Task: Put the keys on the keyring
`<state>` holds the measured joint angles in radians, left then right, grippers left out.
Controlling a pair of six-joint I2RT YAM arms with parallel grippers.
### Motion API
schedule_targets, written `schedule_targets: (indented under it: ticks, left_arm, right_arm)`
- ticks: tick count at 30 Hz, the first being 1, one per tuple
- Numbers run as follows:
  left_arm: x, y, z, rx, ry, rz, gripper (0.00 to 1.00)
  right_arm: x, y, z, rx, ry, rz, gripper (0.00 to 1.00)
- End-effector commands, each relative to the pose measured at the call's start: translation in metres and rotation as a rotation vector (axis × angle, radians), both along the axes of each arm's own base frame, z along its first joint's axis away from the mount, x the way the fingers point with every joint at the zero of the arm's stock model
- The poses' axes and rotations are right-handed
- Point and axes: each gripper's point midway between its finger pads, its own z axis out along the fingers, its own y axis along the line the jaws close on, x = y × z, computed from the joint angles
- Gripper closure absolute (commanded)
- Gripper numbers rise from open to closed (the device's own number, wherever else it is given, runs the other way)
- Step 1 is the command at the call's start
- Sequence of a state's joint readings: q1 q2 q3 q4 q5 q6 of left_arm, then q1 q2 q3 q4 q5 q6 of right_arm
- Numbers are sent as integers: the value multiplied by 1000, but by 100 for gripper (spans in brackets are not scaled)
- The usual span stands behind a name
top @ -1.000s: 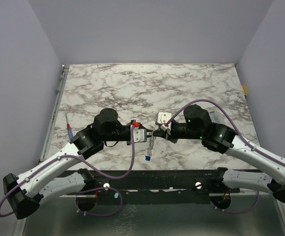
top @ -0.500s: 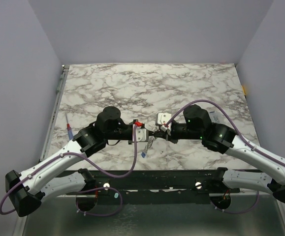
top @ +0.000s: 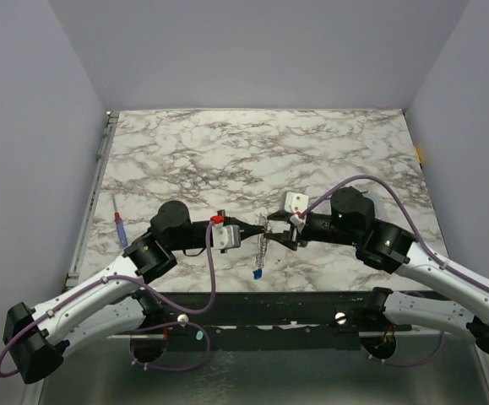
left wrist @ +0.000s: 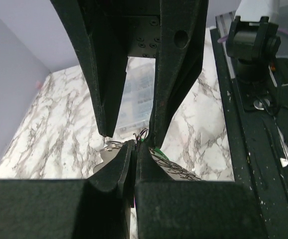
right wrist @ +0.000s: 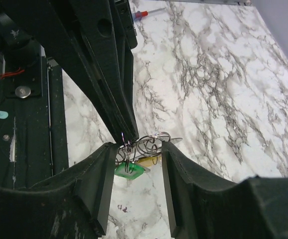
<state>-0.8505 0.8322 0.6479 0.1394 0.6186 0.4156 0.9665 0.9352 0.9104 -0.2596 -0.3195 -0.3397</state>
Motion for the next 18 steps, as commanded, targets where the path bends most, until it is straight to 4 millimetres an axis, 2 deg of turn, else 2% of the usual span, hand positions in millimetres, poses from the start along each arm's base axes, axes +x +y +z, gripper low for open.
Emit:
schedule_targets:
  ticks: [1, 6, 11, 18]
  left_arm:
    - [-3, 1, 36, -152, -50, 0, 100]
    - [-1, 6, 42, -224, -42, 31, 100]
    - [-4, 12, 54, -328, -15, 38, 100]
    - [-7, 26, 79, -538, 74, 13, 100]
  right_arm:
    - [-3, 1, 24, 103, -32, -3, 50]
    - [-8, -9, 37, 174, -51, -21, 50]
    - [-13, -22, 48, 218, -81, -35, 58]
    - [-19, -18, 51, 232, -67, -3, 61]
